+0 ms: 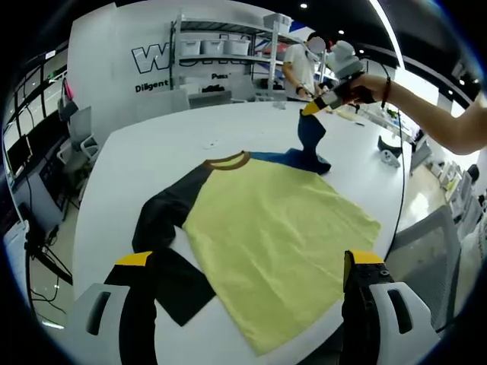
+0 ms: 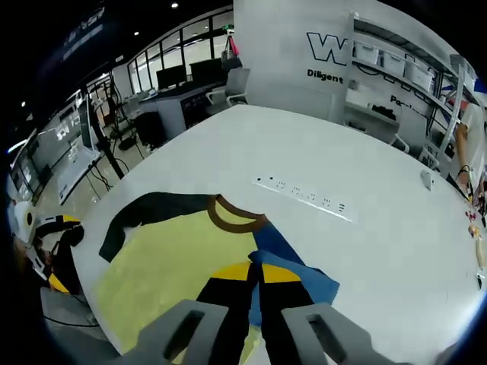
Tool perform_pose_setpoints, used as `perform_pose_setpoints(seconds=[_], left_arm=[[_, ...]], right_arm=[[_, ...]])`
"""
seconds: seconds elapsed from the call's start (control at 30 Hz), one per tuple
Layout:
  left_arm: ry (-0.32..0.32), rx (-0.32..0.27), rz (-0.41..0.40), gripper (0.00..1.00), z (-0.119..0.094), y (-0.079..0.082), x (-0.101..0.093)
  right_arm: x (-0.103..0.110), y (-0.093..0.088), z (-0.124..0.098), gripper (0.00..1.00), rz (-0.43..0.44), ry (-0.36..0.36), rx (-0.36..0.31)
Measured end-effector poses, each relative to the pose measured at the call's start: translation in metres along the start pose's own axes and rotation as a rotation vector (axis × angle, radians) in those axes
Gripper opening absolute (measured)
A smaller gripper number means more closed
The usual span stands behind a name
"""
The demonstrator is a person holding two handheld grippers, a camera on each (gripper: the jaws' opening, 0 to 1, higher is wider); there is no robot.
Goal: Fold the garment on the visible template until the final outline fits inside the template.
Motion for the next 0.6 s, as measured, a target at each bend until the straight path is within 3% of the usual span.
perform_pose_setpoints(seconds=[0.23, 0.27, 0.37, 0.6], left_arm=[[-0.012, 0.005, 0.003, 0.99, -0.001, -0.001, -0.001], [0.000, -0.025, 0.036, 0.99, -0.002, 0.003, -0.001], [-0.011, -0.042, 0.024, 0.99, -0.004, 0.005, -0.002], [-0.016, -0.026, 0.027, 0.99, -0.003, 0.004, -0.002]], right_arm=[[0.016, 0.011, 0.006, 0.00, -0.026, 0.029, -0.010], [0.017, 0.012, 0.007, 0.00, -0.028, 0.034, -0.007], [0.024, 0.015, 0.011, 0.00, -0.034, 0.046, -0.007], [0.039, 0.030, 0.013, 0.00, -0.045, 0.084, -0.020]])
Point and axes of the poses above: the point that each gripper's makers call its tool centre point, and the gripper's own axes: z roughly forward along the fingers, x roughly to its left, y roughly out of its top, the point moved 8 cm from there along -z, roughly backward along the fingers, and after that the axes turned 7 degrees about -y, right-handed, at the moved point
